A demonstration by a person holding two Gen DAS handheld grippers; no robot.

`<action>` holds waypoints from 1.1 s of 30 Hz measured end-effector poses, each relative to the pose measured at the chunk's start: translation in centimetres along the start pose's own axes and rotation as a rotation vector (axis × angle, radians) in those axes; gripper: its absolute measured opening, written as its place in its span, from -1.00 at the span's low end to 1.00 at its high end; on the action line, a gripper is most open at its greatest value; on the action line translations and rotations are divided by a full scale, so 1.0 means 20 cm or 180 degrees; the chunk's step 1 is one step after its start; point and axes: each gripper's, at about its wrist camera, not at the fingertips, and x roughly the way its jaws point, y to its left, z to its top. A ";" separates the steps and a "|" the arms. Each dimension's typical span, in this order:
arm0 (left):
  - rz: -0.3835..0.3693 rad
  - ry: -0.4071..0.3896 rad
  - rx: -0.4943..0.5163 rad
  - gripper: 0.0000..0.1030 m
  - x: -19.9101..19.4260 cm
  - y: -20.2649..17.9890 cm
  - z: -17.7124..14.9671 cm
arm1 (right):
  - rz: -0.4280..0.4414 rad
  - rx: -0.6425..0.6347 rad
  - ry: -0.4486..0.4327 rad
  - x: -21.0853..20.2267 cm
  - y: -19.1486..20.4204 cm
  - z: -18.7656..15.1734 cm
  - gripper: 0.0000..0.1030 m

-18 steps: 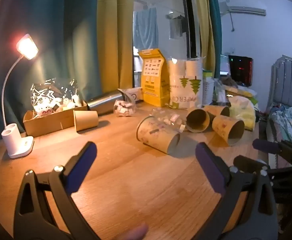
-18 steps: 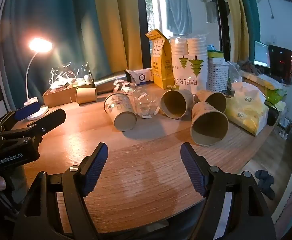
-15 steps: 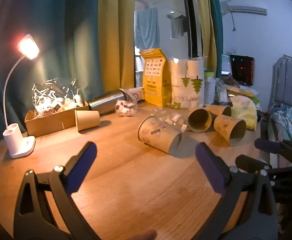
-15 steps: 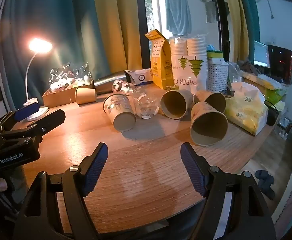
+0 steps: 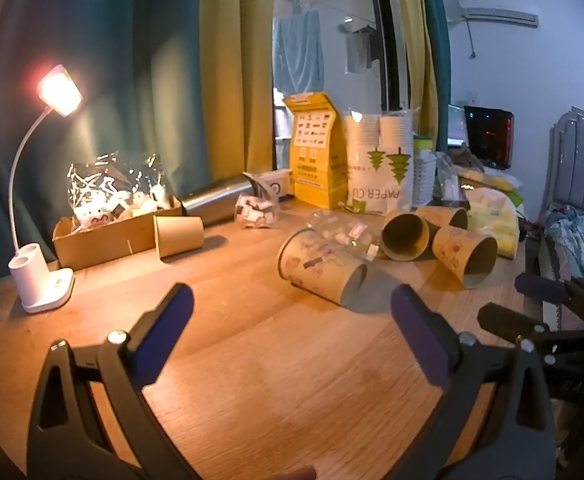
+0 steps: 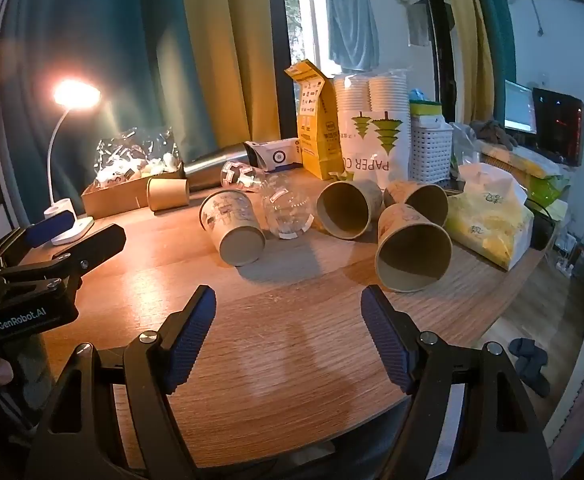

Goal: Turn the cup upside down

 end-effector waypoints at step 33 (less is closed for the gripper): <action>0.0135 0.0119 0.0076 0.94 0.03 -0.03 -0.01 | 0.0003 0.0006 0.0023 0.00 0.00 0.00 0.52</action>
